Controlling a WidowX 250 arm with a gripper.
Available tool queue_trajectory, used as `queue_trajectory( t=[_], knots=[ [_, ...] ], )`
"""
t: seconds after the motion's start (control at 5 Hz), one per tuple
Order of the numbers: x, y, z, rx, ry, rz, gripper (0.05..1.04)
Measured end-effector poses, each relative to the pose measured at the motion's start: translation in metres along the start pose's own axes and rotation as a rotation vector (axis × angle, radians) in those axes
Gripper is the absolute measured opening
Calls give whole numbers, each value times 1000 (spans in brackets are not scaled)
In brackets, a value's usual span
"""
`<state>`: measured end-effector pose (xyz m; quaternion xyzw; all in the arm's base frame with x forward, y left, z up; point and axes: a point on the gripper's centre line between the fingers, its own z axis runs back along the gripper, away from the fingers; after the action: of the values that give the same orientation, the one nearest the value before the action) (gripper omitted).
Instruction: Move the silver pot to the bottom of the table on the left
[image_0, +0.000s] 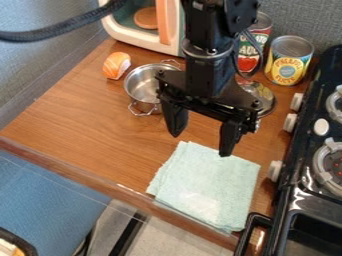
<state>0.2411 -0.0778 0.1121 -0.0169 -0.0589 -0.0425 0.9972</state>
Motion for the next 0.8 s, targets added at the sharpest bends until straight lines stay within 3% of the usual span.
queue_trajectory(
  t=[0.2, 0.4, 0.8],
  knots=[
    [-2, 0, -6, 3, 24, 0, 999],
    [13, 16, -20, 1, 48, 49, 999],
    [74, 48, -38, 22, 9, 108, 999]
  ],
)
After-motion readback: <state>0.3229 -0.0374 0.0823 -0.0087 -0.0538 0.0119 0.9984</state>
